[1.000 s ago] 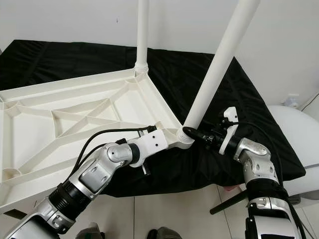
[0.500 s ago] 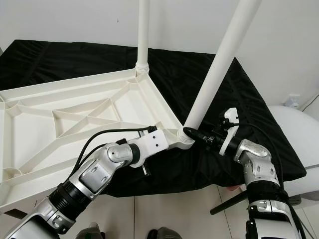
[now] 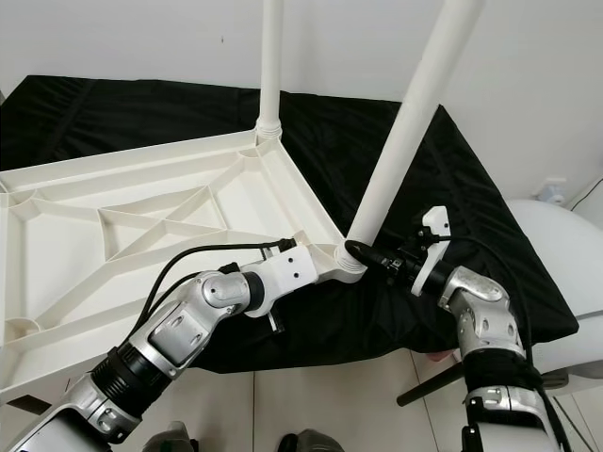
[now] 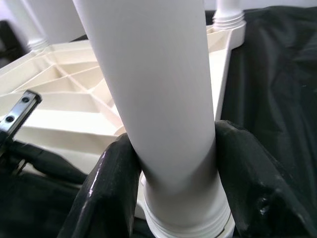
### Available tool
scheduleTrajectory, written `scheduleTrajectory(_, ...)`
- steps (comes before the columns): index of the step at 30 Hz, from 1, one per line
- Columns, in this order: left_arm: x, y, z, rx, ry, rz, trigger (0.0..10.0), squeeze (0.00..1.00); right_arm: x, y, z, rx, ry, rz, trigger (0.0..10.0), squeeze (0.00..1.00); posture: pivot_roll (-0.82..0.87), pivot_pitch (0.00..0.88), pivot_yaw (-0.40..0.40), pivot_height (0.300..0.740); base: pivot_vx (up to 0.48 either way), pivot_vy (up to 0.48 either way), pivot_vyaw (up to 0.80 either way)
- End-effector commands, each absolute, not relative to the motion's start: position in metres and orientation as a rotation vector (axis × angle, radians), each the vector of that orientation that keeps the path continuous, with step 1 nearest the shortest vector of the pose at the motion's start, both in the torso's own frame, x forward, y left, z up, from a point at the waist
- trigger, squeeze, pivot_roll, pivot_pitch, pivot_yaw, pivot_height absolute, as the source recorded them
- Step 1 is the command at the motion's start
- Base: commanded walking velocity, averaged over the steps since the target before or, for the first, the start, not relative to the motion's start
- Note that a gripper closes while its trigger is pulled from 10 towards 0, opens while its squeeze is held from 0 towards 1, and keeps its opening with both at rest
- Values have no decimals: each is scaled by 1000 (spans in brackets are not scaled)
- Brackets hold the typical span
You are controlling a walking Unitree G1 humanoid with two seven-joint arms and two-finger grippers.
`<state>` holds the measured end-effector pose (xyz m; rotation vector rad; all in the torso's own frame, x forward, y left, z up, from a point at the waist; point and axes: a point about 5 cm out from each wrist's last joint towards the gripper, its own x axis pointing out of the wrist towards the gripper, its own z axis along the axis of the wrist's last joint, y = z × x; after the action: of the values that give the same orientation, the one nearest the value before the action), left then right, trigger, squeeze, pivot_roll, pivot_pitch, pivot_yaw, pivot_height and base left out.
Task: Building children table
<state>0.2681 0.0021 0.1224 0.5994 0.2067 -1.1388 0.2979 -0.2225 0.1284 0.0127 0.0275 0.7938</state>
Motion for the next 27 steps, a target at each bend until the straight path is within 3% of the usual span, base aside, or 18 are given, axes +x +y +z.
scheduleTrajectory(1, 256, -8, 119, 570, 207, -1244, 10000, 0, 300, -212, 137, 52, -34, 778, 10000, 0, 9, 5, -90, 740, 0, 0, 0)
scheduleTrajectory(16, 253, -9, 117, 573, 209, -1252, 10000, 0, 295, -175, 141, 115, -114, 621, 10000, 0, 12, 0, -94, 740, 0, 0, 0)
scheduleTrajectory(27, 255, -8, 117, 573, 210, -1247, 10000, 0, 297, -141, 136, 198, -104, 333, 10000, 0, 20, 1, -102, 740, 0, 0, 0)
